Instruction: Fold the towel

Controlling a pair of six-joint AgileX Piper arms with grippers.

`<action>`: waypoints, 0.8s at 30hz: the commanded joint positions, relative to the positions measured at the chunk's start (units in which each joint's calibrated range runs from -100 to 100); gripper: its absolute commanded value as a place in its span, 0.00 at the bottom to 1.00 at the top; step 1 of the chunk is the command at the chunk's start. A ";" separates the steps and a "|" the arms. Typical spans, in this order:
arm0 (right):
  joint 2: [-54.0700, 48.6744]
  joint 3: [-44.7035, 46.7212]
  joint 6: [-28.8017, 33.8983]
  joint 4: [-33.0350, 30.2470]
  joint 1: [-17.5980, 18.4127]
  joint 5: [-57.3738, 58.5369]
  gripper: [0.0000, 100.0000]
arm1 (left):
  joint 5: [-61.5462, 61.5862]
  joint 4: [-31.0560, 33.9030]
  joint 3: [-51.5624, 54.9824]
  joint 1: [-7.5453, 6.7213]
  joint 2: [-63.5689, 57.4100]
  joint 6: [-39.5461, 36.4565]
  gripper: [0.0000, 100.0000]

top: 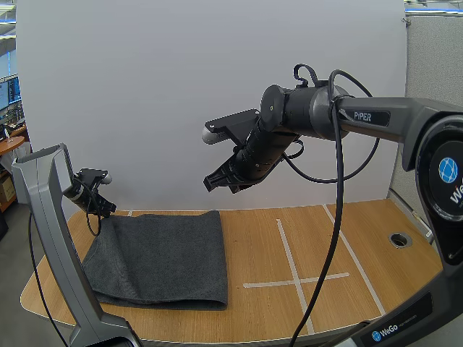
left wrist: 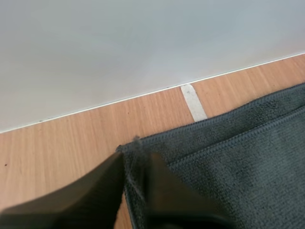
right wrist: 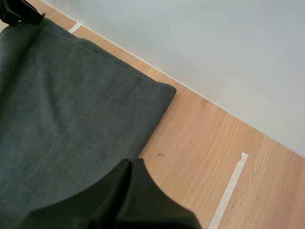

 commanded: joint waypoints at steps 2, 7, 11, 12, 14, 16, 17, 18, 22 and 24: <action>-0.24 -0.44 -0.21 0.20 -0.28 -0.68 0.00 | -0.43 -0.21 -0.18 0.16 -0.23 0.01 0.90; -0.24 -0.44 -0.21 0.20 -0.28 -0.68 0.00 | 4.44 -0.09 -0.18 0.48 -2.70 0.01 1.00; -0.24 -0.44 -0.21 0.20 -0.28 -0.68 0.00 | 9.76 -0.09 -0.18 0.62 -6.71 0.18 1.00; -0.24 -0.44 -0.21 0.20 -0.28 -0.68 0.00 | 11.07 -0.09 -0.18 0.80 -7.91 0.18 1.00; -0.24 -0.44 -0.21 0.20 -0.28 -0.68 0.00 | 14.03 -0.09 -0.18 1.11 -10.24 0.18 1.00; -0.24 -0.44 -0.21 0.20 -0.28 -0.68 0.00 | 16.70 -0.09 -0.18 1.68 -12.45 -0.05 1.00; -0.24 -0.44 -0.21 0.20 -0.28 -0.68 0.00 | 18.19 -0.09 -0.18 2.08 -13.33 -0.27 1.00; -0.24 -0.44 -0.21 0.20 -0.28 -0.68 0.00 | 19.62 -0.09 -0.18 2.42 -14.40 -0.50 1.00; -0.24 -0.44 -0.21 0.20 -0.28 -0.68 0.00 | 27.12 -1.04 -0.18 3.61 -18.48 -1.23 1.00; -0.24 -0.44 -0.21 0.20 -0.28 -0.68 0.00 | 31.33 -1.81 -0.18 4.27 -20.76 -1.31 0.93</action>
